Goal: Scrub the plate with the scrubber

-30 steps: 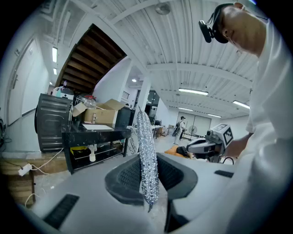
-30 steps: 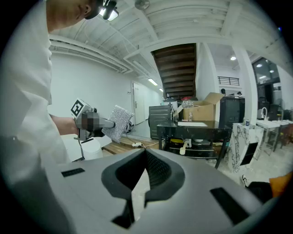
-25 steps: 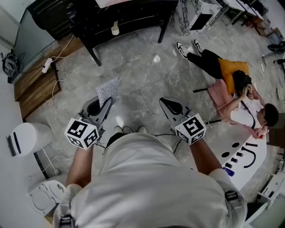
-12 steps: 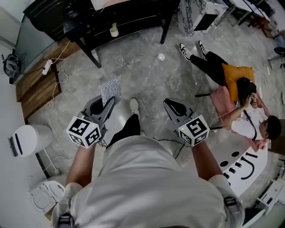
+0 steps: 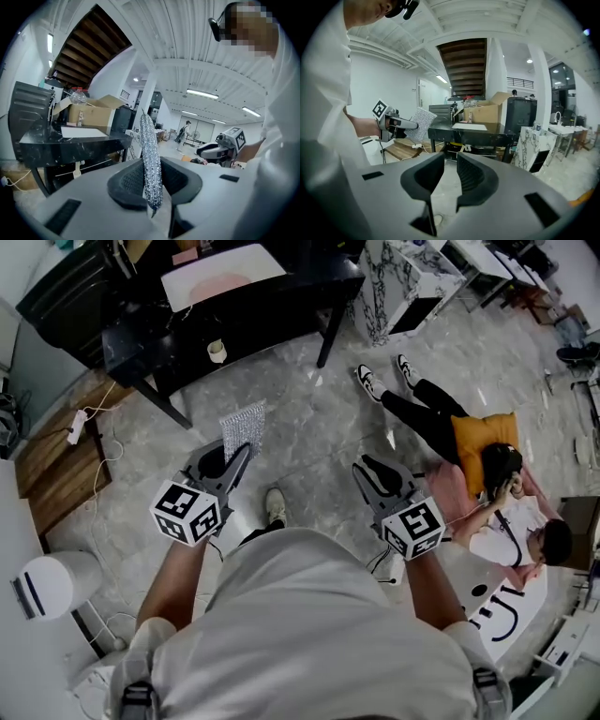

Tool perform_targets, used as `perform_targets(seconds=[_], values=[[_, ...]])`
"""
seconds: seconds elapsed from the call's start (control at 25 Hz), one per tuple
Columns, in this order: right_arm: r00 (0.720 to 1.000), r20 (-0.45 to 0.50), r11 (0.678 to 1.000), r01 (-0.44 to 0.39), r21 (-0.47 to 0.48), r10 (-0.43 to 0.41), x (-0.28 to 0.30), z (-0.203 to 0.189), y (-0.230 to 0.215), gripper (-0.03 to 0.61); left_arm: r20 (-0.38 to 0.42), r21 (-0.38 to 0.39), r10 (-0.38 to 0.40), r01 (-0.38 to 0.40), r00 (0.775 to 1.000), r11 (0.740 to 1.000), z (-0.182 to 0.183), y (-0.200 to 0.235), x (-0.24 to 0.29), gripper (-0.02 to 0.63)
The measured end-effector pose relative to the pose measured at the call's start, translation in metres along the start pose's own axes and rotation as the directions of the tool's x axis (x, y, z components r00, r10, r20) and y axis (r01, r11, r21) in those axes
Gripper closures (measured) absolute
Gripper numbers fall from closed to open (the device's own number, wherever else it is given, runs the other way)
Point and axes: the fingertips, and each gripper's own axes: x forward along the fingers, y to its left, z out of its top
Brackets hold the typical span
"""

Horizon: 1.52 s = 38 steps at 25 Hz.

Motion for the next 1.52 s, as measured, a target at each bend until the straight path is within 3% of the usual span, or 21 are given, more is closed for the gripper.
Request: perform_targets(seconds=[0.2,0.32,0.68,0.92,1.28,1.52], values=[[1.0,0.005,1.0,-0.001,0.013,0.001,0.057,0.03,-0.049,0.512,0.026,-0.045,-0.045,0.046,0.999,0.998,0.039,0.045,0.054,0.543],[1.0,0.009,1.0,-0.022,0.007,0.022,0.087,0.045,-0.068,0.512,0.038,-0.054,-0.034,0.036,0.999,0.998,0.057,0.064,0.071,0.543],[0.989,0.013,0.989,-0.145,-0.014,0.145,0.176,0.074,-0.153,0.512,0.033,-0.08,0.128,-0.125,0.991,0.989,0.075,0.13,0.116,0.543],[0.968,-0.013,0.956,-0.25,-0.156,0.251,0.235,0.1,-0.214,0.512,0.026,-0.066,0.206,-0.204,0.978,0.977,0.102,0.157,0.18,0.543],[0.921,-0.027,0.893,-0.383,-0.238,0.388,0.314,0.131,-0.31,0.512,0.029,-0.095,0.335,-0.331,0.942,0.939,0.148,0.178,0.266,0.543],[0.896,-0.01,0.878,-0.437,-0.197,0.444,0.374,0.149,-0.322,0.512,0.012,-0.116,0.403,-0.399,0.915,0.909,0.149,0.203,0.27,0.543]])
